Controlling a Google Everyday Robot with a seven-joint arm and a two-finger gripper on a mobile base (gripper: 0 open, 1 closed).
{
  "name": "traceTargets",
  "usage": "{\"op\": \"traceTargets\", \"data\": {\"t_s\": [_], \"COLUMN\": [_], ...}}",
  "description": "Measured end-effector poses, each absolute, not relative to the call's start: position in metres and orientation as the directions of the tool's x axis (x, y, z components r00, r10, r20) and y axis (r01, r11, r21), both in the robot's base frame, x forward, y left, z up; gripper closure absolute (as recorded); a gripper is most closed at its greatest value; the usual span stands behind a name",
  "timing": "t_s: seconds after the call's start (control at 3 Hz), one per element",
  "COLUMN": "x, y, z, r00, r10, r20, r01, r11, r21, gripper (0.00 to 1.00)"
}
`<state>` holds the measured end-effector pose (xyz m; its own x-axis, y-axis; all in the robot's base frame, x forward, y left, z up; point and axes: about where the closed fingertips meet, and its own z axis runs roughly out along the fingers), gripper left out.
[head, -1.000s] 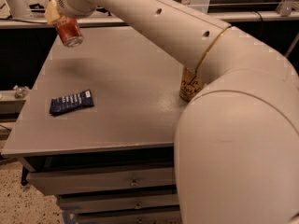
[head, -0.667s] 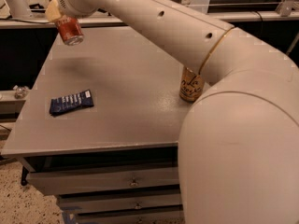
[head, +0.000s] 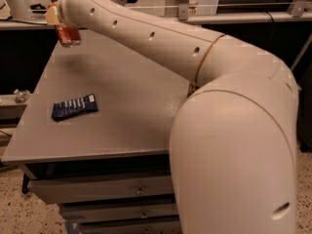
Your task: Place coke can upright
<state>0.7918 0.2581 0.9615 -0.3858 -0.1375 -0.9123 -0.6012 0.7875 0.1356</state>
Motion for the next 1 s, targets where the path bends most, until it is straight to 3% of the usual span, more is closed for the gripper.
{"op": "traceTargets", "data": {"t_s": [1.0], "x": [0.8045], "y": [0.2617], "z": [0.9548], "r00": [-0.344], "r10": [-0.053], "r20": [-0.938], "r01": [-0.579], "r11": [0.798], "r21": [0.167], "gripper": [1.0]}}
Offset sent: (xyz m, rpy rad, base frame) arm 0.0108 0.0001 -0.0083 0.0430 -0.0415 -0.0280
